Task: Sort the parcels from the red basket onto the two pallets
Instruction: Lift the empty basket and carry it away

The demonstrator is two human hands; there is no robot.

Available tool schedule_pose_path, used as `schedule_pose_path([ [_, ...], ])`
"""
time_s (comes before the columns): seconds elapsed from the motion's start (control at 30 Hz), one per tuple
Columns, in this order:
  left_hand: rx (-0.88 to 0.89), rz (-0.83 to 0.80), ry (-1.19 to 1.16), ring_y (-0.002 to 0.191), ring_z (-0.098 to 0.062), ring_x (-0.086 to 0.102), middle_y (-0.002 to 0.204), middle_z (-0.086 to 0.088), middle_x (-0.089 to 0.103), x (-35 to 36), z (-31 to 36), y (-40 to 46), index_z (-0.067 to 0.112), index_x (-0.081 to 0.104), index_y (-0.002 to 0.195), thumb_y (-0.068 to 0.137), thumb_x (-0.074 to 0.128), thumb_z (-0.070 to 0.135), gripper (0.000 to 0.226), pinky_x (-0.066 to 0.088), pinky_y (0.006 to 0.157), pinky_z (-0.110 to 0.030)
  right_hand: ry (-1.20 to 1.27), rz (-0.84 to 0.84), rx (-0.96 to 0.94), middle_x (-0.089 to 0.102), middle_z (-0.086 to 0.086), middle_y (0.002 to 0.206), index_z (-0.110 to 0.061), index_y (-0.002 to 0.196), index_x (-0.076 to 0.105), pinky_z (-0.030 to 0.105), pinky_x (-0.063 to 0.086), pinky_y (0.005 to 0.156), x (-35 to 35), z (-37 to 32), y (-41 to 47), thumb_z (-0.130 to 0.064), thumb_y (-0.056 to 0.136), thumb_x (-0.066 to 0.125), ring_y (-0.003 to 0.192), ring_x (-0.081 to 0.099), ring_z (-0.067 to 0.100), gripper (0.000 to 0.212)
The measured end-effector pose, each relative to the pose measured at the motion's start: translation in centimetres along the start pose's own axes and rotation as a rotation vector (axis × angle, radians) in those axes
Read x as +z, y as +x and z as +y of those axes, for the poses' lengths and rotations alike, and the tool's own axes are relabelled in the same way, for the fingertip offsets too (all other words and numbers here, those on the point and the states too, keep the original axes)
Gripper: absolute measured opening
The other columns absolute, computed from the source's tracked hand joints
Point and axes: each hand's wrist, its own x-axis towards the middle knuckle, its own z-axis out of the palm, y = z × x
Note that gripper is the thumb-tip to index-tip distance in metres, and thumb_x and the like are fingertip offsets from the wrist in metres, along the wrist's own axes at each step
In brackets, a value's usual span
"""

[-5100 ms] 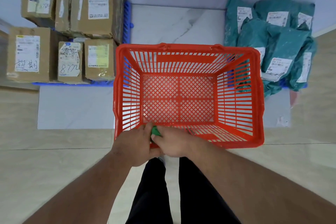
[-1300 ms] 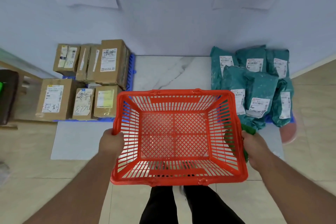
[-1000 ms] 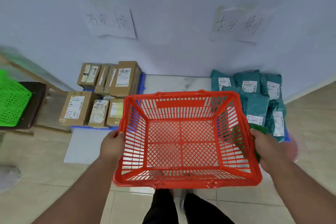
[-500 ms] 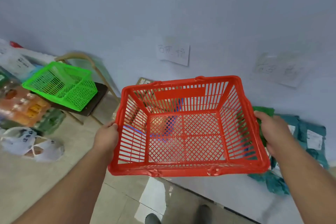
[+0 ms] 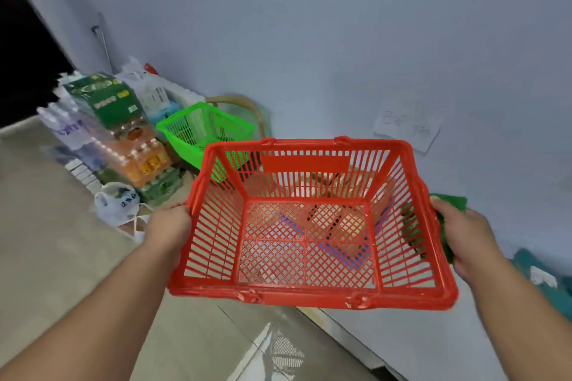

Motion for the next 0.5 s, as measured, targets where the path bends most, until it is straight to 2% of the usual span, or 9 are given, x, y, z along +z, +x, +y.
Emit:
schedule_pose_path([
  [0.13,0.026,0.027,-0.102,0.065,-0.042,0.075,0.084,-0.026,0.078,-6.7,0.2,3.1,0.013,0.078,0.107,0.080,0.053,0.015,0.037,0.064,0.066,-0.060,-0.003,-0.036,-0.028,0.082,0.009,0.079,-0.008,0.095,0.080,0.057,0.062,0.090,7.1,0.3,-2.5,-0.030,0.090,0.080,0.072,0.075,0.030,0.023],
  [0.2,0.028,0.041,-0.144,0.057,-0.038,0.073,0.084,-0.028,0.077,-9.6,0.2,4.6,0.011,0.077,0.110,0.075,0.052,0.013,0.043,0.063,0.060,-0.052,0.009,-0.072,-0.037,0.083,0.010,0.085,-0.008,0.102,0.082,0.058,0.062,0.094,10.1,0.1,-3.2,-0.031,0.088,0.080,0.077,0.076,0.030,0.027],
  [0.3,0.038,0.062,-0.169,0.046,-0.032,0.068,0.079,-0.028,0.073,-12.7,0.3,6.4,0.009,0.079,0.102,0.088,0.045,0.001,0.037,0.061,0.052,-0.043,0.011,-0.114,-0.070,0.084,0.015,0.099,-0.009,0.109,0.082,0.058,0.062,0.096,14.3,-0.6,-3.8,-0.034,0.084,0.081,0.080,0.078,0.028,0.034],
  [0.37,0.050,0.086,-0.187,0.043,-0.031,0.066,0.075,-0.028,0.072,-14.1,0.7,7.7,0.009,0.079,0.096,0.090,0.044,-0.001,0.037,0.062,0.052,-0.043,-0.016,-0.147,-0.095,0.083,0.014,0.095,-0.009,0.103,0.082,0.049,0.064,0.090,17.0,-1.6,-4.1,-0.029,0.090,0.079,0.073,0.078,0.024,0.024],
  [0.4,0.054,0.090,-0.198,0.042,-0.030,0.066,0.070,-0.025,0.073,-14.7,0.9,8.5,0.008,0.079,0.093,0.091,0.045,-0.001,0.035,0.062,0.051,-0.043,-0.027,-0.152,-0.093,0.083,0.014,0.091,-0.009,0.101,0.081,0.049,0.064,0.088,18.4,-2.1,-4.1,-0.029,0.092,0.079,0.075,0.079,0.027,0.023],
  [0.5,0.063,0.113,-0.222,0.036,-0.025,0.063,0.058,-0.016,0.070,-15.6,2.2,11.3,0.010,0.076,0.087,0.094,0.046,-0.003,0.033,0.059,0.042,-0.038,-0.013,-0.171,-0.077,0.082,0.022,0.096,-0.005,0.101,0.081,0.061,0.063,0.092,22.1,-3.0,-3.1,-0.036,0.090,0.081,0.086,0.078,0.037,0.032],
])
